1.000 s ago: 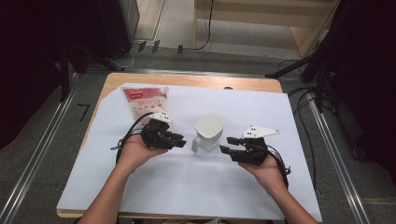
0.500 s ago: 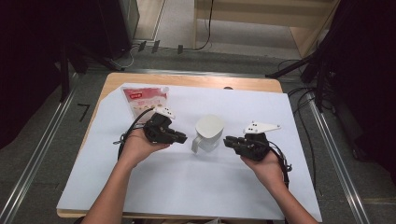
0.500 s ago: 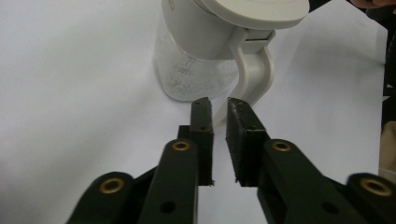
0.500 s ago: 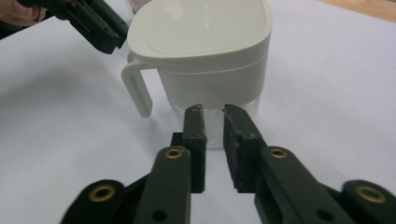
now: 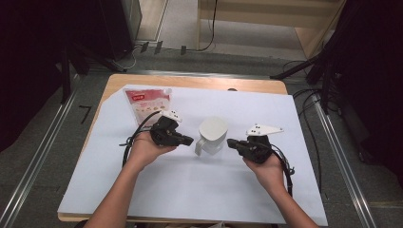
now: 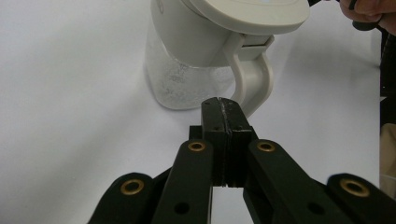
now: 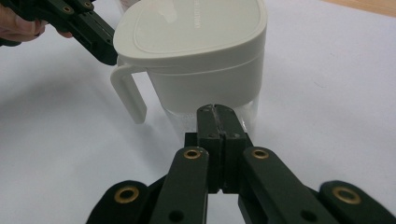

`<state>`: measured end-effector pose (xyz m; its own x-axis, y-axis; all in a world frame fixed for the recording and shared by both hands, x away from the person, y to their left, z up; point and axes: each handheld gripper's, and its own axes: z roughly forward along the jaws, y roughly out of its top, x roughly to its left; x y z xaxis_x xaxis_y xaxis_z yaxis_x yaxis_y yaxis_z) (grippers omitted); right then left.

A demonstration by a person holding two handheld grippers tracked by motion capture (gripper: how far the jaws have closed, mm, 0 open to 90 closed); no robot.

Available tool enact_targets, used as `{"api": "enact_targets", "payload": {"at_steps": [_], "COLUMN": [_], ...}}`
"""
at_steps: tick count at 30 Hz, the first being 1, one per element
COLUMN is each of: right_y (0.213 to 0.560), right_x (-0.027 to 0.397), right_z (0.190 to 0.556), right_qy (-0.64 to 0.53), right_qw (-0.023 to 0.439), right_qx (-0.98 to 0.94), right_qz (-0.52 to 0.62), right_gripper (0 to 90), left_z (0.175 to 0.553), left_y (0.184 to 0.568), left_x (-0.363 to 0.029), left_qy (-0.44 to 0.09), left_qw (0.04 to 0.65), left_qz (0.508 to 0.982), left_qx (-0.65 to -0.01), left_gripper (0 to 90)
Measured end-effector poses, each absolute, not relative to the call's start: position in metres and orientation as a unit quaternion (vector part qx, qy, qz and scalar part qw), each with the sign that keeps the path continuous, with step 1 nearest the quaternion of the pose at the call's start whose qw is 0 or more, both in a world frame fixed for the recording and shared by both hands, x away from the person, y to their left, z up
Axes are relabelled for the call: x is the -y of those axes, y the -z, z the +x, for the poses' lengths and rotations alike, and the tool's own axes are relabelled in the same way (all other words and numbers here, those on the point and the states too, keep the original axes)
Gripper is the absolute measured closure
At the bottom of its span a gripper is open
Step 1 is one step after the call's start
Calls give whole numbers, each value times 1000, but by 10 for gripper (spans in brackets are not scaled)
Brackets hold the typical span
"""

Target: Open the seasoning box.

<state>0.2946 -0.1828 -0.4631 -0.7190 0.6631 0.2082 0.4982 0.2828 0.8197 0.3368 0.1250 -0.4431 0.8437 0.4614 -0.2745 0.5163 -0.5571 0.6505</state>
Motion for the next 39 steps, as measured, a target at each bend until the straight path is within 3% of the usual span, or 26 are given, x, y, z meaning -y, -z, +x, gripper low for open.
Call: {"api": "enact_targets", "payload": {"at_steps": [39], "right_y": [467], "right_x": [169], "right_z": [306], "right_qy": [-463], "right_qw": [93], "right_qx": [-791], "right_qz": [389], "right_gripper": [900], "left_z": [322], "left_y": [449], "left_x": [-93], "left_qy": [41], "left_qw": [376], "left_qz": [885], "left_qx": [-270], "left_gripper": [900]}}
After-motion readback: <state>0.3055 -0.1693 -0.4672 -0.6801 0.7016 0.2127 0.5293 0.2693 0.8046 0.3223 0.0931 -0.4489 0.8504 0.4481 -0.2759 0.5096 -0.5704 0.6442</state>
